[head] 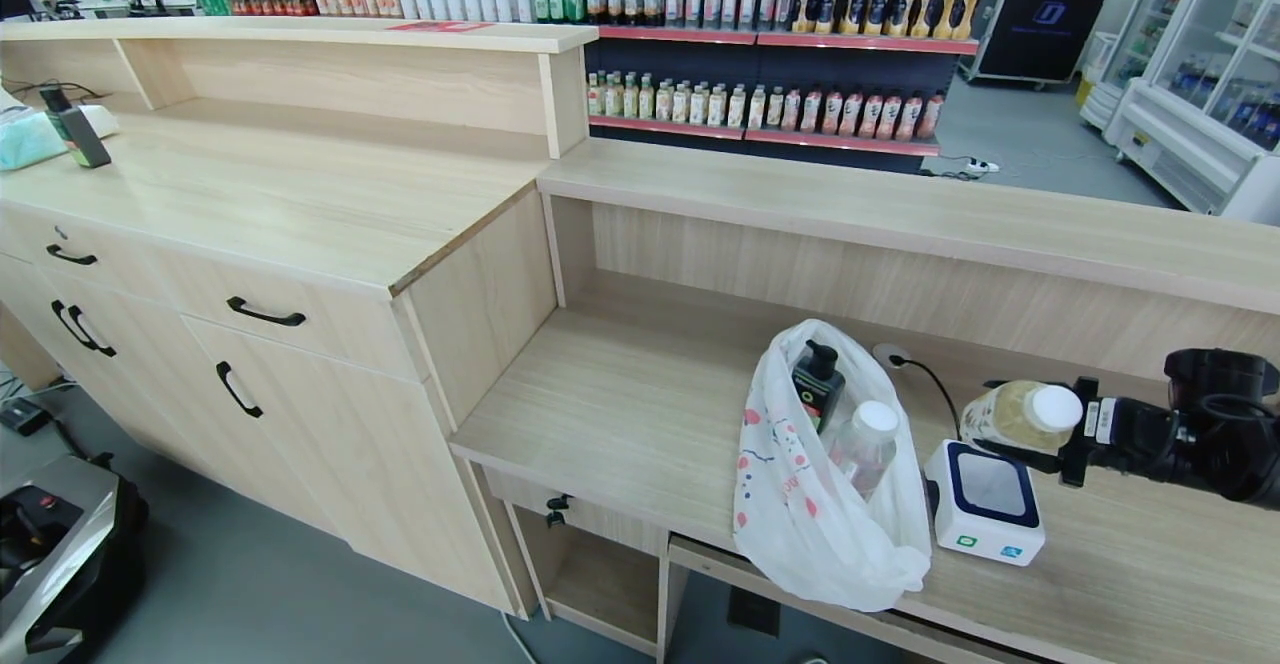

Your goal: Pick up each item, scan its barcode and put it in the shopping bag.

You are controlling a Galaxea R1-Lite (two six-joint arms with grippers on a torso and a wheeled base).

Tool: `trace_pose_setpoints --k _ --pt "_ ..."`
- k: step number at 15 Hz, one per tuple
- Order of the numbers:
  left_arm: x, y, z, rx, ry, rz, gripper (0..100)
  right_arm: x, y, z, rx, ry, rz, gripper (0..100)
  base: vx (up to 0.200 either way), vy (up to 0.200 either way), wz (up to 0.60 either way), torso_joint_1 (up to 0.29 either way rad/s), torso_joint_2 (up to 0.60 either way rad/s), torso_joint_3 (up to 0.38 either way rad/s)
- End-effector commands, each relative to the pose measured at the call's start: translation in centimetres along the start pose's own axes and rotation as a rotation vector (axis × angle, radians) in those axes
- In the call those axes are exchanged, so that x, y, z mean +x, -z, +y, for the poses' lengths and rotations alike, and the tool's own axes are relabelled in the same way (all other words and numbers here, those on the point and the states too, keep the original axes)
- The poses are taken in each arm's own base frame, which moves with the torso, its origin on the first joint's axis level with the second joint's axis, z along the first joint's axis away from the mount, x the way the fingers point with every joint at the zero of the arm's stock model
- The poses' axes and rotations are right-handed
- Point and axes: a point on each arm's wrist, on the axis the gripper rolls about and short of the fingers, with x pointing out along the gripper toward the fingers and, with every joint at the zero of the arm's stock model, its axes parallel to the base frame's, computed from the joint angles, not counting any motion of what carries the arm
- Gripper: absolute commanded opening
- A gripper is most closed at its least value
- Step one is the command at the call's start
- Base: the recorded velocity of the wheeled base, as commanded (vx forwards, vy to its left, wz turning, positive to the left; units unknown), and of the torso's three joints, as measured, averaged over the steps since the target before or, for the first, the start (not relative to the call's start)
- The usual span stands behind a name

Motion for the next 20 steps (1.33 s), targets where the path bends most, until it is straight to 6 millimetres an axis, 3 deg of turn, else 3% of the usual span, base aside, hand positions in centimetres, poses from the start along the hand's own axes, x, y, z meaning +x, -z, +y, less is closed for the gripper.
trace_pose_setpoints --k 1,3,6,7,8,10,15,20 --pt "0.0 0.0 0.0 0.001 0.0 0.0 0 -0.1 -0.2 -0.4 -0.011 0.005 0.0 0 0.0 0.0 0.0 0.0 0.0 0.0" --pt "0.0 0.0 0.0 0.001 0.0 0.0 0 -1.5 -1.8 -1.8 0.049 0.024 0.016 0 0.0 0.0 0.0 0.0 0.0 0.0" --pt "0.0 0.0 0.0 0.001 0.0 0.0 0 -6.9 -8.0 -3.4 0.403 0.077 0.09 0 0.0 0.0 0.0 0.0 0.0 0.0" --pt "0.0 0.0 0.0 -0.001 0.0 0.0 0 -8.9 -11.0 -3.4 0.568 0.113 0.134 0 0.0 0.0 0.0 0.0 0.0 0.0" --pt "0.0 0.0 0.0 -0.001 0.0 0.0 0 -9.8 -13.1 -3.4 0.697 0.14 0.159 0 0.0 0.0 0.0 0.0 0.0 0.0" --pt "0.0 0.0 0.0 -0.001 0.0 0.0 0 -10.3 -15.5 -2.7 0.891 0.207 0.236 0 0.0 0.0 0.0 0.0 0.0 0.0" --pt "0.0 0.0 0.0 0.001 0.0 0.0 0 -10.2 -15.2 -1.2 0.975 0.271 0.403 0 0.0 0.0 0.0 0.0 0.0 0.0" --pt "0.0 0.0 0.0 0.001 0.0 0.0 0 -8.5 -15.5 -2.7 1.088 0.463 0.55 0 0.0 0.0 0.0 0.0 0.0 0.0"
